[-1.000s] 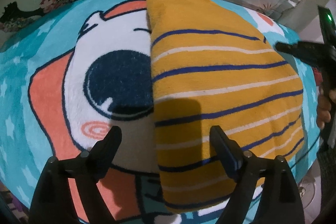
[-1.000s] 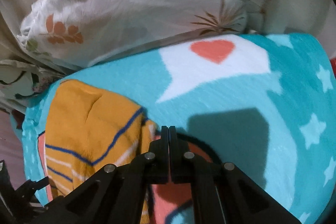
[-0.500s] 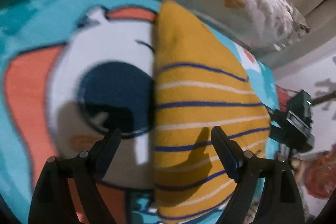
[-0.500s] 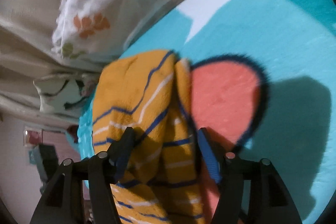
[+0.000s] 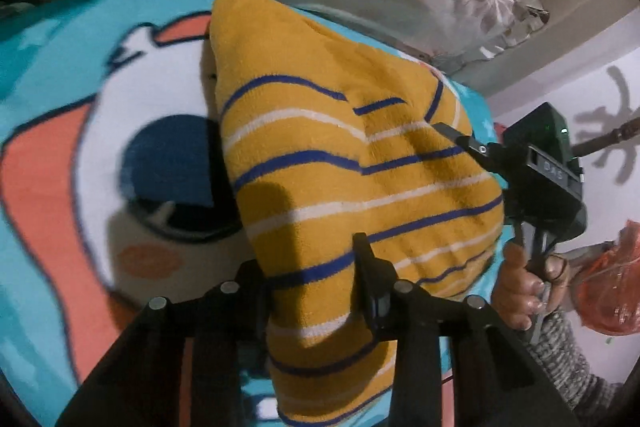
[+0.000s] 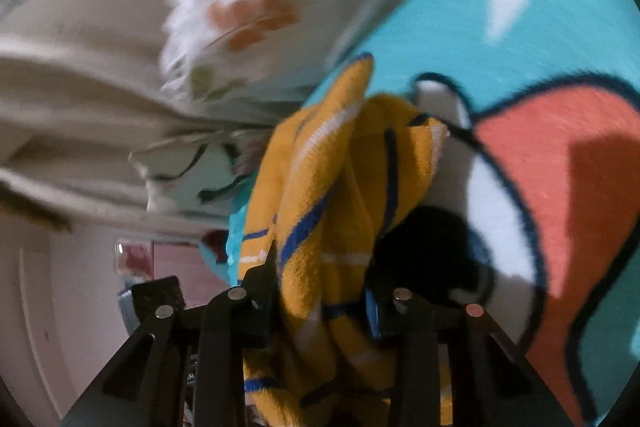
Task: Fold small clothes
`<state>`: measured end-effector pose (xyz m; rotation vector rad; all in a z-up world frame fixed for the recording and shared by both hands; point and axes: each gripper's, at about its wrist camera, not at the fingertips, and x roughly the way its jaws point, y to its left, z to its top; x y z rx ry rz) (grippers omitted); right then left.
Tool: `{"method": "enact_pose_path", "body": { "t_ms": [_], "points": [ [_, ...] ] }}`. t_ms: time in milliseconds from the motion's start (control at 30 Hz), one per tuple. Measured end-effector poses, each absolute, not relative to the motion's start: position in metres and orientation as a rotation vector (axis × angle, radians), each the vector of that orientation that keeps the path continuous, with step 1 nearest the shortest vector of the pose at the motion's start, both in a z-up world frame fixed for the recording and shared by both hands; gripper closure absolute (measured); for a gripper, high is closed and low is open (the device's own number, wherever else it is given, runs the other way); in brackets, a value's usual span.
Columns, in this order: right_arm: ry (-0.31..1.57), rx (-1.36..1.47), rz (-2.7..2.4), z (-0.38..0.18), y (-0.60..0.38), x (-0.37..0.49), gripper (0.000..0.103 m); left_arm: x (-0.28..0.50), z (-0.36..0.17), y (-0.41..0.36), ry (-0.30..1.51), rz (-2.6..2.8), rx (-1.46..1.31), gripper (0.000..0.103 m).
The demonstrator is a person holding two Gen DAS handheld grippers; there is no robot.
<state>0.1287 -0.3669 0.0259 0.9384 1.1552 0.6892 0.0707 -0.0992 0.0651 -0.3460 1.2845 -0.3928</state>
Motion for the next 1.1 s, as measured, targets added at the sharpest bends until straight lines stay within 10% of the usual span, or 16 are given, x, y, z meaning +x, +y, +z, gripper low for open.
{"method": "enact_pose_path", "body": {
  "t_ms": [167, 667, 933, 1100],
  "points": [
    [1.219, 0.832, 0.543, 0.0, -0.367, 0.125, 0.065, 0.071, 0.03, -0.087, 1.359, -0.279, -0.411, 0.047],
    [1.116, 0.783, 0.749, 0.069, -0.342, 0.108, 0.057, 0.018, 0.13, -0.062, 0.975, -0.005, -0.192, 0.04],
    [1.184, 0.771, 0.602, 0.023, -0.341, 0.122, 0.07, -0.048, 0.202, -0.034, 0.629, 0.215, -0.122, 0.0],
    [1.079, 0.579, 0.653, 0.074, -0.317, 0.098, 0.067, -0.039, 0.19, -0.019, 0.805, 0.249, -0.139, 0.0]
  ]
}}
